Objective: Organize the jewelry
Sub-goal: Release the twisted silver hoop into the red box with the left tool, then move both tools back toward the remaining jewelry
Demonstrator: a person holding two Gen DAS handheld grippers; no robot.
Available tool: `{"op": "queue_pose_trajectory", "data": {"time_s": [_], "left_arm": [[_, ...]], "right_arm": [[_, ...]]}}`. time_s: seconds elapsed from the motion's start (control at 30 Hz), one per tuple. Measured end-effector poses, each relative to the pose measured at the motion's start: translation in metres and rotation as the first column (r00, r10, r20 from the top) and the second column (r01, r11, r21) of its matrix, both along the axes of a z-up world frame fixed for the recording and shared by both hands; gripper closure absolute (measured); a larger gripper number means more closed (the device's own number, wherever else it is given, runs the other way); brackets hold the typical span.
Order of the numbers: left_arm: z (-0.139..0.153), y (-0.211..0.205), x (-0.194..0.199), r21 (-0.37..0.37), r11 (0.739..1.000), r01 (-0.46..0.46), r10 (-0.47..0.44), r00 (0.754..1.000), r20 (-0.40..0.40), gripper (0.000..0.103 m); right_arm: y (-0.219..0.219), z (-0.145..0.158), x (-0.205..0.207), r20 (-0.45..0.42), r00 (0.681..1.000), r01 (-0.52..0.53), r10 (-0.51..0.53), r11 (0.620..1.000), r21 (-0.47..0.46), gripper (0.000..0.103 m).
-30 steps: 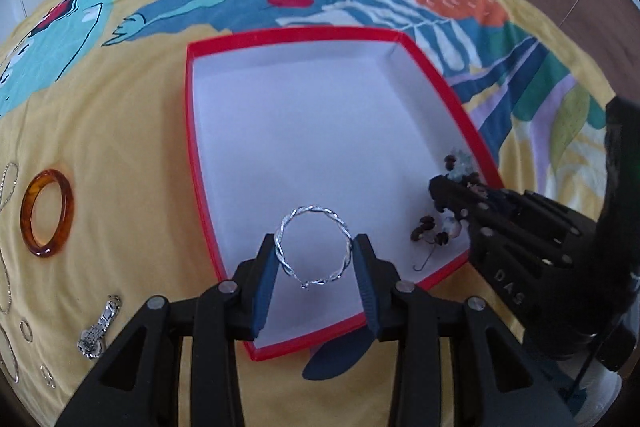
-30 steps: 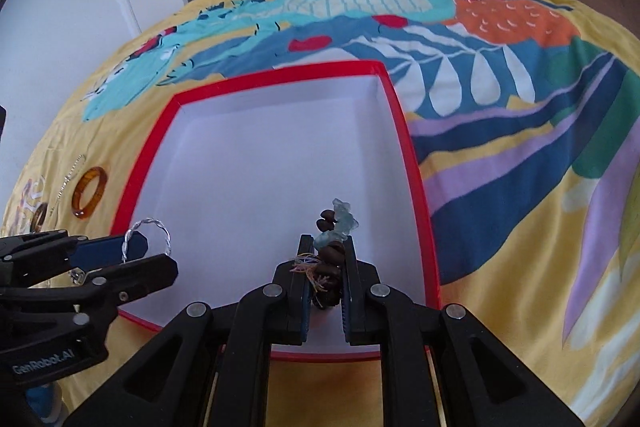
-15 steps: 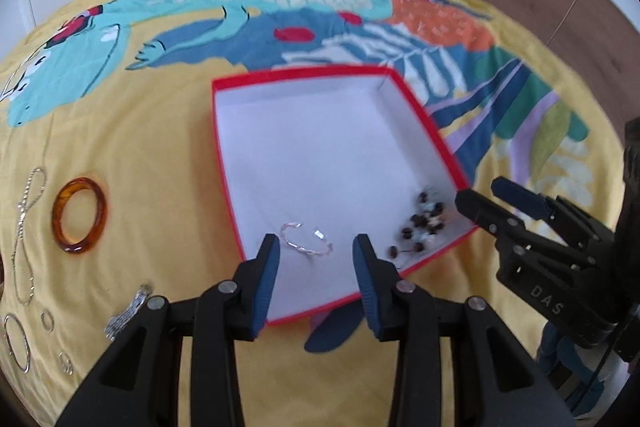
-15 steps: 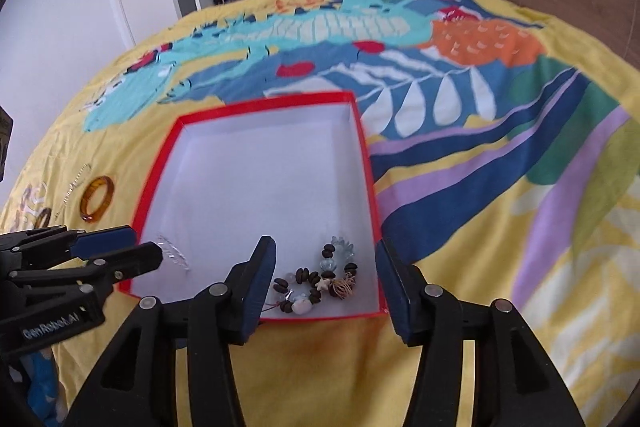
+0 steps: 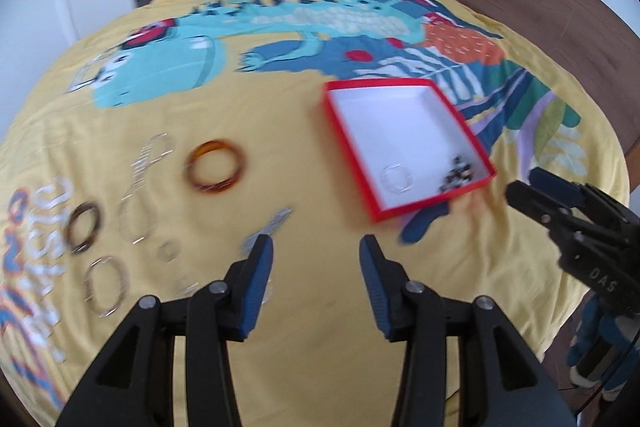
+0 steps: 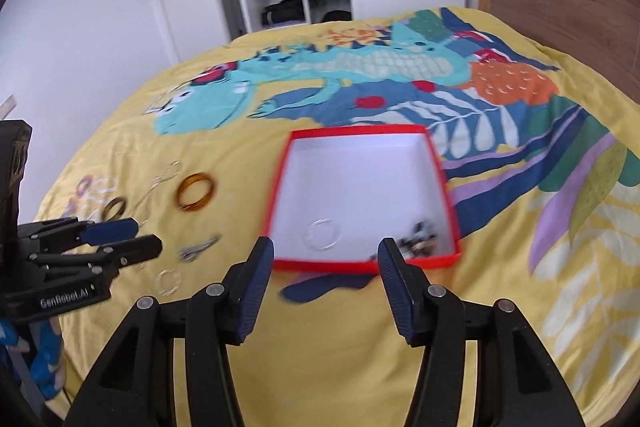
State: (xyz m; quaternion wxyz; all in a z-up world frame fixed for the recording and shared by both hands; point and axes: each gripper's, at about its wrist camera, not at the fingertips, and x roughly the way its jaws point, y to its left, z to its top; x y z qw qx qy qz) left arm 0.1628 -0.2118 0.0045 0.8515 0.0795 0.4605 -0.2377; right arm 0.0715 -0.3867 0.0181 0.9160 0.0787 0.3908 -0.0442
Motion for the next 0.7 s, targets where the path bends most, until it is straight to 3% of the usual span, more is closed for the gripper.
{"op": "queue_pose_trajectory", "data": {"time_s": [0.23, 0.43, 0.7], "left_arm": [[0.008, 0.094, -0.028, 0.006, 0.992, -0.125, 0.125, 0.992, 0.018, 0.060], [0.025, 0.164, -0.060, -0.001, 0.971, -0.240, 0.239, 0.969, 0.065, 0.060], [0.052, 0.225, -0.102, -0.047, 0.949, -0.313, 0.316, 0.942, 0.111, 0.060]], "right_arm": [[0.047, 0.004, -0.025, -0.002, 0.999, -0.045, 0.045, 0.998, 0.033, 0.049], [0.090, 0.021, -0.049, 0.026, 0.995, -0.098, 0.097, 0.995, 0.031, 0.049], [0.142, 0.057, -0.085, 0.104, 0.981, -0.167, 0.165, 0.986, 0.011, 0.049]]}}
